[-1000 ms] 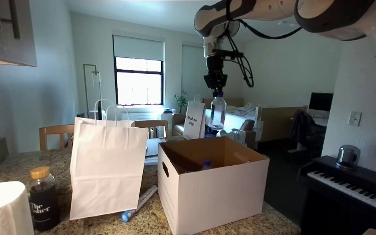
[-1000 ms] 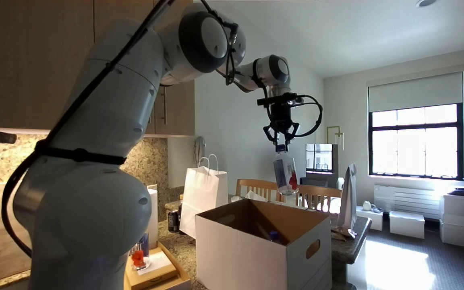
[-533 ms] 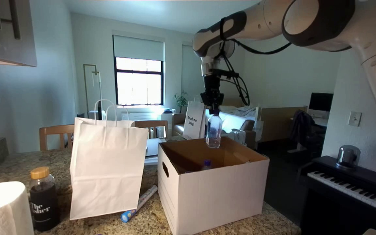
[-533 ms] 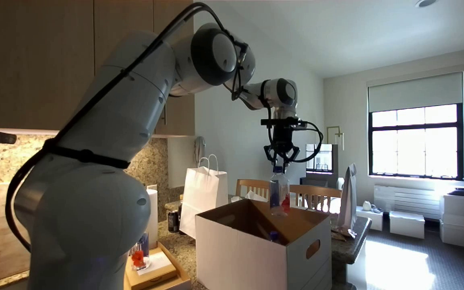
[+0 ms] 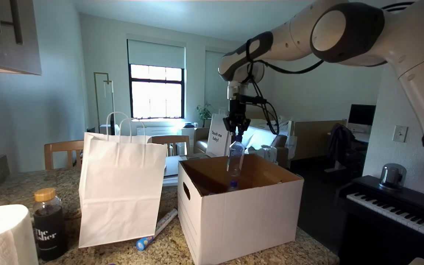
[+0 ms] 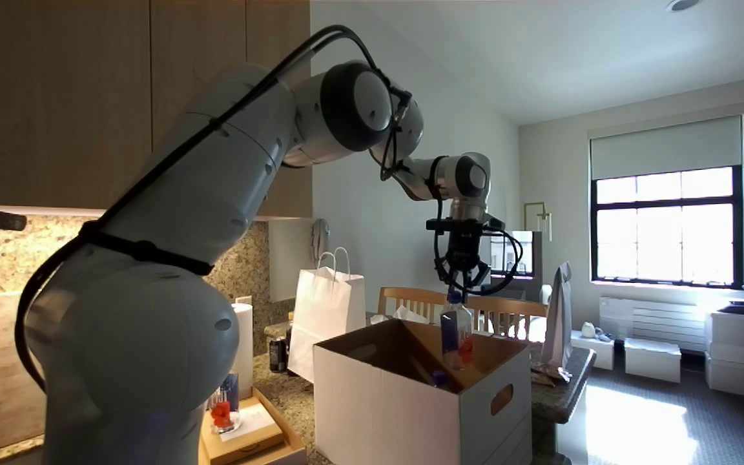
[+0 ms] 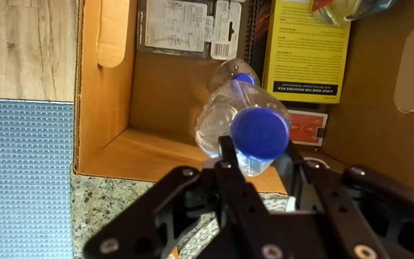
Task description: Put two water bottles in the white storage box.
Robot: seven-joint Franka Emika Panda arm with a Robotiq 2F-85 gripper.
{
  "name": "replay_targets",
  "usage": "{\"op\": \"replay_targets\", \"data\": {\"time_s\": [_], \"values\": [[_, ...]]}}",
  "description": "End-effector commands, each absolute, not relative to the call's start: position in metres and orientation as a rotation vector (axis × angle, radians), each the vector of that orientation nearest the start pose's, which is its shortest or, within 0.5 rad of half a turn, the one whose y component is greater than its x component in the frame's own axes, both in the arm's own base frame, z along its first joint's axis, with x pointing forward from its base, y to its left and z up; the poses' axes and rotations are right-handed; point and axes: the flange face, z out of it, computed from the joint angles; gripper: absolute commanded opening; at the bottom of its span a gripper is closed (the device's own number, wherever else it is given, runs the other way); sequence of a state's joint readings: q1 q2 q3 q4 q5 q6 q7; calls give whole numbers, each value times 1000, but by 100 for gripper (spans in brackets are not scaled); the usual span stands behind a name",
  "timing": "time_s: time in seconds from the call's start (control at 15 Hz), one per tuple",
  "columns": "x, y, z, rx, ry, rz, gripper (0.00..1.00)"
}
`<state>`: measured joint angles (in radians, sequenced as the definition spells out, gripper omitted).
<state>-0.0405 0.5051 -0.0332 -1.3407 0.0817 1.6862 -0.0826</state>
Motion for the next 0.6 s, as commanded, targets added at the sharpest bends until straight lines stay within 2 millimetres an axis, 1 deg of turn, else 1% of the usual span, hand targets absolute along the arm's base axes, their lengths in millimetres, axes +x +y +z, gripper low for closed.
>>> {"op": "replay_targets", "data": {"time_s": [0.0, 0.13, 0.27, 0.53], "values": [[686, -47, 417, -3065, 108, 258, 14], [688, -51, 400, -3059, 119, 318, 14], [691, -55, 378, -3093, 148, 359, 14], [696, -68, 342, -3137, 213, 435, 14]]}}
